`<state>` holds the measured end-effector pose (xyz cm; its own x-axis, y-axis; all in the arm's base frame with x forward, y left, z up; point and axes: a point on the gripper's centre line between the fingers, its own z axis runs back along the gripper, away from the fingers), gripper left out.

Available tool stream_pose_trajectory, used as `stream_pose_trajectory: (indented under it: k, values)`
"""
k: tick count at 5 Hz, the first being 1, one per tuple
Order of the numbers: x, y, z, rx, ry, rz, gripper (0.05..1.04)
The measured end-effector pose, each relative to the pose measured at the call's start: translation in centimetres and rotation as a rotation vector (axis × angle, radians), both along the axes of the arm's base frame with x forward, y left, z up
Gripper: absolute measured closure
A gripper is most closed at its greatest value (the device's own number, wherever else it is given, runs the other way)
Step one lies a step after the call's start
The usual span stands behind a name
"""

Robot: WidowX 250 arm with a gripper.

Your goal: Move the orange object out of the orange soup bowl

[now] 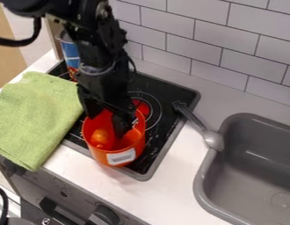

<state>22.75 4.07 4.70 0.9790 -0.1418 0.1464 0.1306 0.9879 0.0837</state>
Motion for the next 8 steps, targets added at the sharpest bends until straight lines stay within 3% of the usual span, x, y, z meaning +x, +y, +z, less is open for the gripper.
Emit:
stream_pose_trajectory:
  k: [4,5,7,8]
  values:
    - [-1.0,-0.6,-2.2,0.051,0.023,-0.039,0.208]
    - [-0.8,-1.3,-3.0,0.067,0.062,-0.043,0.469]
    - [-0.2,-1.6,-3.1,0.082,0.061,-0.072,0.519]
    - [-0.2,-1.4,-2.6,0.061,0.075,-0.062,0.519]
